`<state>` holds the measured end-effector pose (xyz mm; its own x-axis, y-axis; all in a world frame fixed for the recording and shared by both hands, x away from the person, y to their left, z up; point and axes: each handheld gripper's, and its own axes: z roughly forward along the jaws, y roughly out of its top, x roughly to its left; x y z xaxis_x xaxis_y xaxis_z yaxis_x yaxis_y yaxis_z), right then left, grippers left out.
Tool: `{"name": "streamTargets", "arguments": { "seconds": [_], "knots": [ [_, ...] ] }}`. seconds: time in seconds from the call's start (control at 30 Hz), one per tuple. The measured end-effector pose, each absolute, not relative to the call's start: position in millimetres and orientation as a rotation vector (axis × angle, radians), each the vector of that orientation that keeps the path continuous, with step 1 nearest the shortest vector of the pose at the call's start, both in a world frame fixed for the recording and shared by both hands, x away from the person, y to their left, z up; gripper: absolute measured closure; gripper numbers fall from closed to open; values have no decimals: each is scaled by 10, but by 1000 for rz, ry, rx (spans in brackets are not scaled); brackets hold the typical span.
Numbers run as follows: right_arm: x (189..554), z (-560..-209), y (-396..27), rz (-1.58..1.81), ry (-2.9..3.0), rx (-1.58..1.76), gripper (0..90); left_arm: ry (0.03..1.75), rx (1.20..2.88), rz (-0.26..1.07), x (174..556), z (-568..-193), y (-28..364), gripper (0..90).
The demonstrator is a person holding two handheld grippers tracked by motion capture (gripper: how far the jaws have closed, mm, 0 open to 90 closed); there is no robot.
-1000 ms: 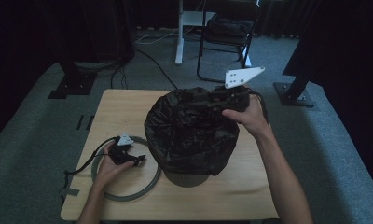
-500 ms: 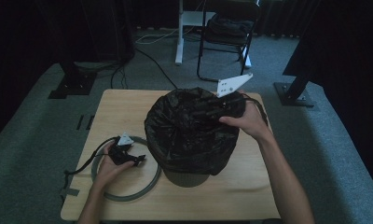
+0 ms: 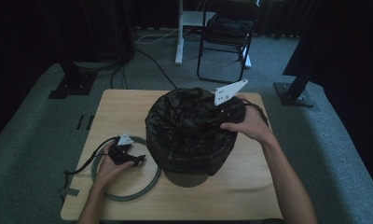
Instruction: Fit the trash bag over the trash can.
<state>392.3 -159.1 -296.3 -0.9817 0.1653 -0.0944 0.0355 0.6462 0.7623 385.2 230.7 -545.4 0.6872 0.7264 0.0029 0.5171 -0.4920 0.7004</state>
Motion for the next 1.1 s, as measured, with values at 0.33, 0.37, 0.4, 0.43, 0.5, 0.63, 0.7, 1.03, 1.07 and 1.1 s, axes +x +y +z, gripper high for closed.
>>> {"name": "streamTargets", "arguments": {
  "seconds": [0.33, 0.37, 0.4, 0.43, 0.5, 0.63, 0.7, 1.03, 1.07, 1.1],
  "knots": [
    [3922, -3011, -1556, 1132, 2772, 166, 643, 949, 2206, 392, 3852, -5454, 2307, 108],
    [3924, -3011, -1557, 1128, 2774, 167, 643, 948, 2206, 392, 3852, -5454, 2307, 108],
    [3923, -3013, -1556, 1118, 2778, 172, 641, 948, 2206, 392, 3852, -5455, 2307, 108],
    [3924, -3021, -1555, 1103, 2782, 169, 637, 949, 2206, 392, 3852, -5455, 2307, 108],
    [3919, -3024, -1564, 1100, 2786, 160, 615, 948, 2206, 392, 3852, -5455, 2307, 108],
    [3923, -2970, -1636, 1209, 2722, 171, 568, 948, 2206, 392, 3852, -5455, 2307, 108],
    [3948, -2931, -1693, 1269, 2677, 194, 564, 948, 2206, 392, 3852, -5455, 2307, 108],
    [4111, -2880, -1778, 1333, 2566, 336, 588, 948, 2206, 392, 3852, -5455, 2307, 109],
    [4125, -2894, -1760, 1310, 2578, 343, 587, 948, 2206, 392, 3852, -5455, 2307, 108],
    [4136, -2908, -1743, 1291, 2593, 347, 583, 948, 2206, 392, 3852, -5455, 2307, 108]
  ]
}}
